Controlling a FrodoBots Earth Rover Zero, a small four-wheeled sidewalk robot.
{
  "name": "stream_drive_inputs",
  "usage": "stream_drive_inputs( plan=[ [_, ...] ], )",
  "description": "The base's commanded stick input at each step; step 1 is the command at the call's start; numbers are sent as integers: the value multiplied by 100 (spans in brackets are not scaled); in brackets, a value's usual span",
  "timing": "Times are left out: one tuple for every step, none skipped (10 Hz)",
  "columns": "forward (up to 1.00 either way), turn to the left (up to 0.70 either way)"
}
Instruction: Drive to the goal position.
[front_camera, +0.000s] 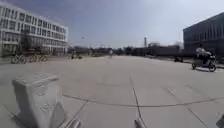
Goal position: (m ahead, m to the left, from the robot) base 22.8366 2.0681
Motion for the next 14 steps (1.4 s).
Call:
stream_drive_inputs(
  plan=[
    [85, -5],
    [85, -8],
    [85, -8],
    [85, 1],
    [85, 1],
    [85, 1],
    [85, 1],
    [85, 1],
    [85, 1],
    [85, 1],
    [85, 1],
    [85, 1],
    [85, 1],
    [85, 1]
  ],
)
